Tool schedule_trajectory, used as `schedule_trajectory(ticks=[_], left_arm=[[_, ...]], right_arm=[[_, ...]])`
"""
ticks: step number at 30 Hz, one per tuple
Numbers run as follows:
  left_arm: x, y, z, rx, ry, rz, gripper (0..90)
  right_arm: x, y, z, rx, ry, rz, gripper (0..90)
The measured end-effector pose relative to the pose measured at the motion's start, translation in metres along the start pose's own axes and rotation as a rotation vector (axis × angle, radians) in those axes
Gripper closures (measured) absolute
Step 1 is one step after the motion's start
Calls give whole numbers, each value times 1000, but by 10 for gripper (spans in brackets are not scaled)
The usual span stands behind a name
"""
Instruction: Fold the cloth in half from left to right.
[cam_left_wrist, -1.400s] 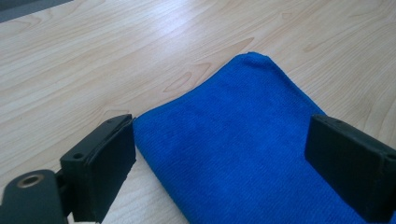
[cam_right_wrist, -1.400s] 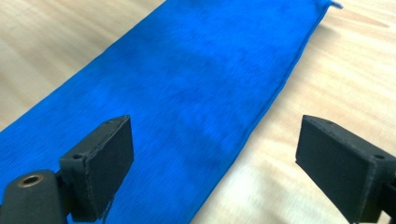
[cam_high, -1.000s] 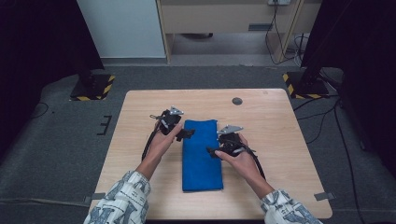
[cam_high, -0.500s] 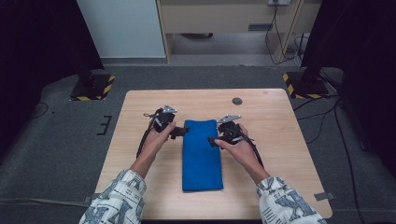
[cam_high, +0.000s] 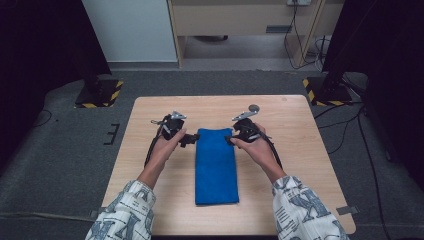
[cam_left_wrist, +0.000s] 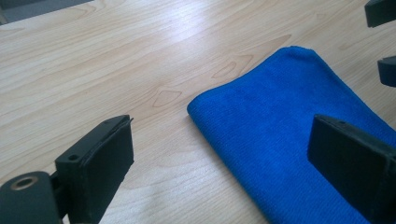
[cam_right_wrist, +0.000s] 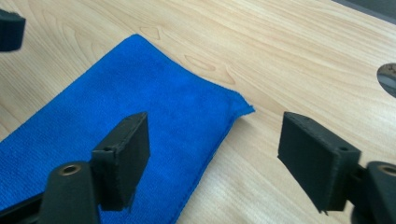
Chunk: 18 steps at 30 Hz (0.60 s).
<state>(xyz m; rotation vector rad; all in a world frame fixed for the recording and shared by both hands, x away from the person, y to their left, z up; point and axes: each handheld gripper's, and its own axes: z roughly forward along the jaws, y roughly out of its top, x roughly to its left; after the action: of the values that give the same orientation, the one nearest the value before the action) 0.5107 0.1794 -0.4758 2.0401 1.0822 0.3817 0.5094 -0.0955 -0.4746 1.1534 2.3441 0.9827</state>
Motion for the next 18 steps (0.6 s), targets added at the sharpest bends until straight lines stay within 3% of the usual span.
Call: schedule_trajectory(ticks=[5,12,18], left_arm=[[-2,1,5,3,15,5,70],[0,9,9,3,31,6,86],[2,10,14,13,44,8,117]], right_arm=[[-5,3,3,-10,37,-3,282],[-12,1,13,19,18,-3,419],[-19,12,18,20,20,1,510]])
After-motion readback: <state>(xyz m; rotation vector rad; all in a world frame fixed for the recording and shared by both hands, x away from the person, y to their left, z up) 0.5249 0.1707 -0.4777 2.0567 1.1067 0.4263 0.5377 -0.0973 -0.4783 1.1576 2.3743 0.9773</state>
